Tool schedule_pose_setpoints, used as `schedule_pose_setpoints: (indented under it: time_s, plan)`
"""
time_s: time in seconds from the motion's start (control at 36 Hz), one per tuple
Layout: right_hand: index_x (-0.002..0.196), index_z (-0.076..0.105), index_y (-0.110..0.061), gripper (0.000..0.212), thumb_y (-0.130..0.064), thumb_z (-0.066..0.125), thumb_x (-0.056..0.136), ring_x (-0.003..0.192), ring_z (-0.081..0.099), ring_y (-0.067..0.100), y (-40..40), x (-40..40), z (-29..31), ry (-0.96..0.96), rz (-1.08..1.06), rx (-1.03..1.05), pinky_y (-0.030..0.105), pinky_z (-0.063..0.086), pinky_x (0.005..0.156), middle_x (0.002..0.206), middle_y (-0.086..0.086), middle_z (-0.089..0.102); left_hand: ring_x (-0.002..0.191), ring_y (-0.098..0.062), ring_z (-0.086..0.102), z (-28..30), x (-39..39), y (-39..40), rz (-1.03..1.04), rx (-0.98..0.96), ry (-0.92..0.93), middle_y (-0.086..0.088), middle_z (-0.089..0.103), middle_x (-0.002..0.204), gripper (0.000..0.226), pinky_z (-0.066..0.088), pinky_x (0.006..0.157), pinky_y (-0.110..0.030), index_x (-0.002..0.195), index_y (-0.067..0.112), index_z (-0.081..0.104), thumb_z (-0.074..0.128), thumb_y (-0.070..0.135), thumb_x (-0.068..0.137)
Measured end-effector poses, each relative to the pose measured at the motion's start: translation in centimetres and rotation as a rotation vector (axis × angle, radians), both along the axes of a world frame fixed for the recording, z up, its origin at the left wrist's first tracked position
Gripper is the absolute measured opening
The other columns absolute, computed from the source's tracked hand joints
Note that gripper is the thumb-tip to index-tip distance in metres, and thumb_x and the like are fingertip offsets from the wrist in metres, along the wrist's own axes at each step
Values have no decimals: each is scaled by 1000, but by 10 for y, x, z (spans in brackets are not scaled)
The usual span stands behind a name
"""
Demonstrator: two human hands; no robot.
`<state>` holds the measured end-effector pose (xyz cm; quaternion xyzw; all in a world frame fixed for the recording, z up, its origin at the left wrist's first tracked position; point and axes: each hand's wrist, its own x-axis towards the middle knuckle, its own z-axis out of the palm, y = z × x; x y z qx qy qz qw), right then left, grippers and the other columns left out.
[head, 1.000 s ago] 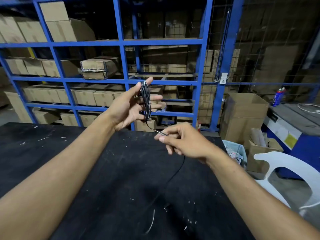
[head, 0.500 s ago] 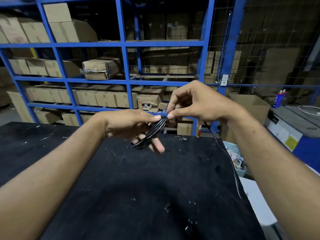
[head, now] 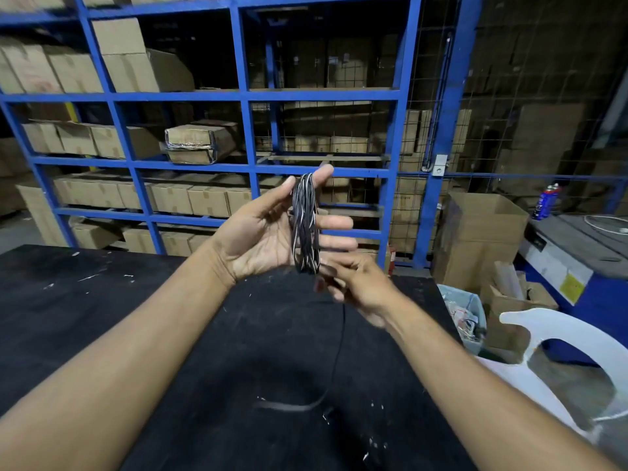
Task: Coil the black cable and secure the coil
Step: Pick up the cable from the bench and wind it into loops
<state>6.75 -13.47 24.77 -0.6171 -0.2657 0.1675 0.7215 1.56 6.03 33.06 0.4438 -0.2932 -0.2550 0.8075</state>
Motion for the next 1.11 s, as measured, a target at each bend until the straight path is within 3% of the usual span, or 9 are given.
schedule_pose_setpoints:
  time_s: [0.25,0.44,0.56,0.61,0.69,0.81,0.92,1.0,1.11]
  plan:
    - [124,77,-11,26,-18,58,109,46,32,11,-4,-39,-13,-90,-56,-185,19,26,48,60,6,65,145,-52,47,-2,6,18,419,41,21,-28,48,160,50,38,104,-81,162,42,37,28,51,113]
    - [99,82,-18,21,-27,64,105,49,55,-2,-20,-56,14,-392,-99,-482,17,46,66,55,-3,68,140,-52,54,-7,2,35,549,98,34,-29,55,153,47,55,94,-74,157,42,46,37,49,112]
    - [96,81,-17,19,-28,68,103,46,55,-3,-31,-62,45,-483,12,-611,10,41,57,52,-6,68,130,-42,66,-10,1,32,674,410,-58,-19,69,141,43,55,97,-61,151,49,50,37,53,111]
    - [94,81,-21,18,-30,69,102,44,54,-2,-36,-63,61,-557,33,-654,11,41,55,51,-8,66,118,-32,74,-13,0,29,710,633,-120,-12,76,132,44,58,85,-45,154,51,45,35,54,111]
    - [92,81,-24,16,-33,71,100,42,50,-1,-42,-58,86,-651,12,-657,18,44,56,48,-11,63,85,-24,63,-22,-3,26,634,771,-106,-15,79,122,45,35,66,-37,154,46,49,37,54,111]
    - [92,84,-19,15,-27,74,99,41,47,2,-48,-41,110,-705,1,-593,15,40,49,45,-19,59,97,-25,76,-28,-11,20,423,791,-14,-25,76,124,42,38,64,-34,140,37,67,43,54,109]
    - [89,84,-17,10,-23,78,95,49,51,5,-51,-20,119,-730,34,-544,19,43,53,63,-3,71,125,-52,64,-29,-19,17,203,691,66,-36,72,122,52,48,101,-60,154,29,54,50,52,107]
    - [89,81,-13,5,-18,80,91,48,54,0,-56,-3,116,-663,98,-445,13,43,49,62,-13,70,120,-53,69,-29,-27,16,76,634,58,-29,79,104,53,56,101,-52,154,27,55,49,51,107]
    - [99,80,-6,27,-30,80,84,44,50,-2,-60,19,103,-525,107,-343,9,38,45,56,-18,66,102,-43,78,-29,-32,20,-52,499,70,-20,77,82,57,24,113,-79,156,22,53,54,49,106]
